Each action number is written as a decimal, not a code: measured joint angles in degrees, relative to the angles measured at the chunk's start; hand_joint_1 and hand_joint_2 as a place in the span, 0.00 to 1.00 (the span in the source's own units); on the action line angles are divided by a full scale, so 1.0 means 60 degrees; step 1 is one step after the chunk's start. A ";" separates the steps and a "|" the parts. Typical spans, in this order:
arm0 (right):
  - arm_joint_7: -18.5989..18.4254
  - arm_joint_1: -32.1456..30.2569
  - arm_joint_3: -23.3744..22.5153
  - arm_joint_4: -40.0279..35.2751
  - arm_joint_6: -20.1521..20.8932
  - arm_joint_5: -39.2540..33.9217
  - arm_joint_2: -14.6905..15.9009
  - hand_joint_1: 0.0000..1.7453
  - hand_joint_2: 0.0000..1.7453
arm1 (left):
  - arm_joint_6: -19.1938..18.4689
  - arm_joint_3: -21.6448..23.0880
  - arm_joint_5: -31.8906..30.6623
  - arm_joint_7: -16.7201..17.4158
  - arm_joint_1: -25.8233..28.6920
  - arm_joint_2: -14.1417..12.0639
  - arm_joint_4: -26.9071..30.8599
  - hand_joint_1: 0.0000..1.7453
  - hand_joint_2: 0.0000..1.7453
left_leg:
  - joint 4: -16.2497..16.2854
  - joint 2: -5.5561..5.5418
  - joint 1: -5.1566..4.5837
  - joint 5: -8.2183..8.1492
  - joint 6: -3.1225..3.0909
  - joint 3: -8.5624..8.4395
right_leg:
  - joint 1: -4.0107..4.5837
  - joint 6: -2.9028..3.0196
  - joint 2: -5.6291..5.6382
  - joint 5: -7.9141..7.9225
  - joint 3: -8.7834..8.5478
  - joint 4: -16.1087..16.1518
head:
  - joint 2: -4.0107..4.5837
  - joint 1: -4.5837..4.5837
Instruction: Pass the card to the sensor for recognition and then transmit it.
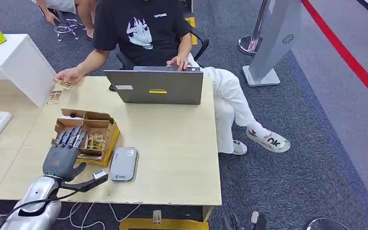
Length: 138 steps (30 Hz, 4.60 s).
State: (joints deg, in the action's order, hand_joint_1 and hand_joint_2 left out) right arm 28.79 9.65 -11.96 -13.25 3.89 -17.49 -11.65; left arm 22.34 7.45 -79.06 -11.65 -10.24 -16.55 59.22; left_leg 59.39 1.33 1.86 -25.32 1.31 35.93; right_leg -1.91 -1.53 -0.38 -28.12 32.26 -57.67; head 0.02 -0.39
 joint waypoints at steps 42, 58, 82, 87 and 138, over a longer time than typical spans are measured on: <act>0.0029 -0.0002 -0.0244 0.0000 -0.0022 0.0320 0.0000 0.00 1.00 | 0.0011 0.0058 0.0584 -0.0375 0.0223 0.0160 0.0341 0.00 1.00 | 0.0000 0.0000 0.0000 0.0000 0.0000 0.0001 | 0.0000 0.0000 0.0000 0.0000 -0.0002 0.0000 | 0.0000 -0.0004; 0.0029 0.0000 -0.0350 0.0000 -0.0040 0.0386 0.0000 0.00 1.00 | -0.0193 0.0058 0.0638 -0.0375 0.0219 -0.0033 0.0341 1.00 1.00 | 0.0000 0.0000 0.0000 0.0000 0.0000 0.0000 | 0.0000 0.0000 0.0000 0.0000 -0.0002 0.0000 | 0.0000 0.0000; 0.0029 0.0004 -0.0408 0.0000 -0.0131 0.0517 -0.0003 0.00 1.00 | -0.0328 0.0058 0.0784 -0.0375 0.0234 -0.0113 0.0469 1.00 1.00 | 0.0000 0.0000 0.0000 0.0000 0.0000 0.0000 | 0.0000 0.0000 0.0000 0.0000 -0.0002 0.0000 | 0.0000 -0.0004; 0.0029 0.0004 -0.0408 0.0000 -0.0131 0.0528 -0.0004 0.00 1.00 | -0.0270 0.0058 0.0842 -0.0393 0.0241 -0.0113 0.0469 1.00 1.00 | 0.0000 0.0000 0.0000 0.0000 0.0000 0.0001 | 0.0000 0.0000 0.0000 0.0000 -0.0002 0.0000 | 0.0000 -0.0004; 0.0109 0.0003 -0.0732 0.0000 -0.0128 0.0725 -0.0051 0.00 1.00 | 0.1202 -0.0441 0.1684 -0.0787 0.0353 -0.0084 0.3248 0.00 1.00 | 0.0000 -0.0002 0.0000 0.0003 -0.0002 0.0000 | 0.0000 -0.0002 -0.0002 0.0003 -0.0004 0.0000 | 0.0000 0.0000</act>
State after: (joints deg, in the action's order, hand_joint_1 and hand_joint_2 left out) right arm 29.44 9.67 -16.35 -13.25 3.13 -13.14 -11.96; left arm 29.55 4.81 -68.96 -16.37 -8.12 -17.05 78.71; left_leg 59.39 1.32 1.85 -25.30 1.30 35.93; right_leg -1.91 -1.55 -0.39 -28.10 32.24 -57.67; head 0.02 -0.39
